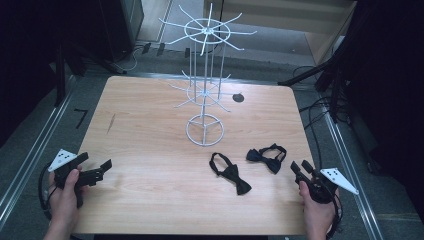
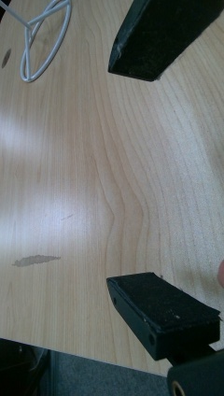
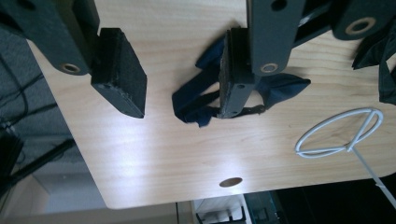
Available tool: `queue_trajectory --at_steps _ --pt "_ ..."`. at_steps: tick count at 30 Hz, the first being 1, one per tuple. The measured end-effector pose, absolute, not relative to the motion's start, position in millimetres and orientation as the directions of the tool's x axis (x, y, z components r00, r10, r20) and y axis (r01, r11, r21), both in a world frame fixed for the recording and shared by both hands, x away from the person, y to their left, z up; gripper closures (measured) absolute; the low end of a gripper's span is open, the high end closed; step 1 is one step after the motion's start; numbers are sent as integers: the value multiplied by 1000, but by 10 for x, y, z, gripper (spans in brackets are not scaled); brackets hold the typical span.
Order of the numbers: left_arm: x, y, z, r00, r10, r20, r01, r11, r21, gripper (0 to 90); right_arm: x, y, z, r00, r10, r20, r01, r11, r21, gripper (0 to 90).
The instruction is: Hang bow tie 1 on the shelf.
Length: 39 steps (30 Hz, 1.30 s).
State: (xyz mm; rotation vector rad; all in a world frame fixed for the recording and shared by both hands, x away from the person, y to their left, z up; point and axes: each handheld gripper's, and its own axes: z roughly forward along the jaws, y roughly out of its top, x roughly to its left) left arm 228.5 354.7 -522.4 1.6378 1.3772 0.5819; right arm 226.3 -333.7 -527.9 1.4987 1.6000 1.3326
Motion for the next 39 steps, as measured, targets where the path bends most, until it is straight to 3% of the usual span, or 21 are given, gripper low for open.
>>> queue_trajectory --at_steps 7,14,25,39 --pt "2284 3547 -5224 273 944 -185 525 15 851 16 2322 -3234 -5147 -226 956 188 352 -100 931 489" --pt "2285 3549 -5224 274 944 -186 527 15 850 16 2446 -3161 -5018 -224 963 149 381 -55 923 409" --pt "2288 3543 -5224 273 944 -184 528 12 849 16 2681 -3025 -4888 -231 969 87 384 8 923 408" --pt "2291 3542 -5225 272 944 -187 531 14 847 17 3028 -3059 -5084 -151 976 158 494 -64 867 432"
